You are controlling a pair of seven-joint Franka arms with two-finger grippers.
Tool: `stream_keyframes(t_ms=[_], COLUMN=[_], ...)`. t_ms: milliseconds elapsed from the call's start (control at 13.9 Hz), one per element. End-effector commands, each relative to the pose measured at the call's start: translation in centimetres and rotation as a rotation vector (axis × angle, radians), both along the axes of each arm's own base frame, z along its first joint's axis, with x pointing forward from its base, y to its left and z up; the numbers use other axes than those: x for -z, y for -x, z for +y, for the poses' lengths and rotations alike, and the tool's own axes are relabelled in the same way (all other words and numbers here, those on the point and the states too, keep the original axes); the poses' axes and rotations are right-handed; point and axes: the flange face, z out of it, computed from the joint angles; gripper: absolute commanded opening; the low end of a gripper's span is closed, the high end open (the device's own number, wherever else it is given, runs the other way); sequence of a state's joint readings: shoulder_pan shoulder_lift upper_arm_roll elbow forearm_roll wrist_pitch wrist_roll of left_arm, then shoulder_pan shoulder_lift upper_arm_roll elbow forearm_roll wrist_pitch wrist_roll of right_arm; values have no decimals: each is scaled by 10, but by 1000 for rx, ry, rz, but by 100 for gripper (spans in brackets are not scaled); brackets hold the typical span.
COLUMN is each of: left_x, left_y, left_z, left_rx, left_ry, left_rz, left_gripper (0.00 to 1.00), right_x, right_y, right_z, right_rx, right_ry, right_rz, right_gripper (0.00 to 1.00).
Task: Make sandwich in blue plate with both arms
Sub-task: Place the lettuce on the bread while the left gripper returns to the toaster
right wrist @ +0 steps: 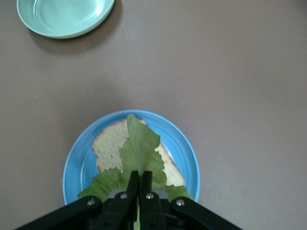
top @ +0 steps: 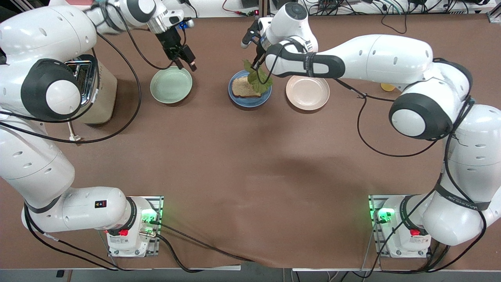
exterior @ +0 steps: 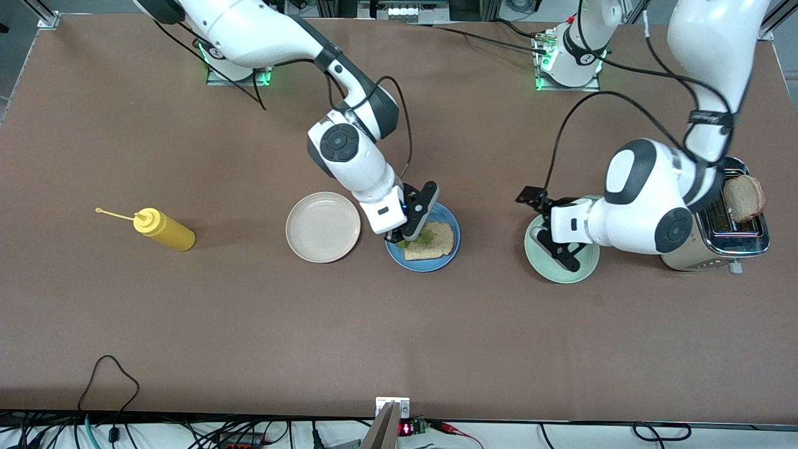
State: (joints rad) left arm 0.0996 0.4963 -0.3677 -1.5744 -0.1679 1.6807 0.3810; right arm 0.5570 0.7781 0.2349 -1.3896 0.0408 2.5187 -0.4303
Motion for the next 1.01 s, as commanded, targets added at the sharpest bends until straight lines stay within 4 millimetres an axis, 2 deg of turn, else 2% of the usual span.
stream_keyframes(t_ms=[0, 144, 216, 289, 433, 505, 577, 721, 794, 938], left_x=[-49, -87, -106, -124, -173, -201, -220, -232, -232, -232], left_y=[-8, -8, -7, -3, -4, -6, -10, -17, -17, -16], left_z=[13, 24, 27, 30, 46, 56, 62, 80, 80, 76], left_rx=[30, 51, 46, 44, 8, -15, -40, -173, -244, -328], left_ry=[-171, -279, -298, -305, -309, -322, -325, -331, -351, -375], left_rz=[-21, -96, -130, -152, -205, -241, -279, -293, -285, -274], left_gripper=[100, 100, 100, 100, 100, 100, 100, 100, 100, 100], right_x=[9, 20, 25, 28, 23, 18, 12, -22, -46, -78], right_y=[-2, 1, 1, 2, -4, -4, -1, -12, -18, -22], right_z=[23, 28, 28, 27, 20, 17, 15, -7, -22, -45], right_rx=[15, 8, 10, 4, -19, -23, -30, 6, 45, 163], right_ry=[-39, -42, -40, -33, 5, 27, 63, 123, 151, 203], right_rz=[-13, -30, -25, -25, -61, -38, 0, 14, 22, 68], right_gripper=[0, 0, 32, 99, 100, 100, 100, 100, 100, 100])
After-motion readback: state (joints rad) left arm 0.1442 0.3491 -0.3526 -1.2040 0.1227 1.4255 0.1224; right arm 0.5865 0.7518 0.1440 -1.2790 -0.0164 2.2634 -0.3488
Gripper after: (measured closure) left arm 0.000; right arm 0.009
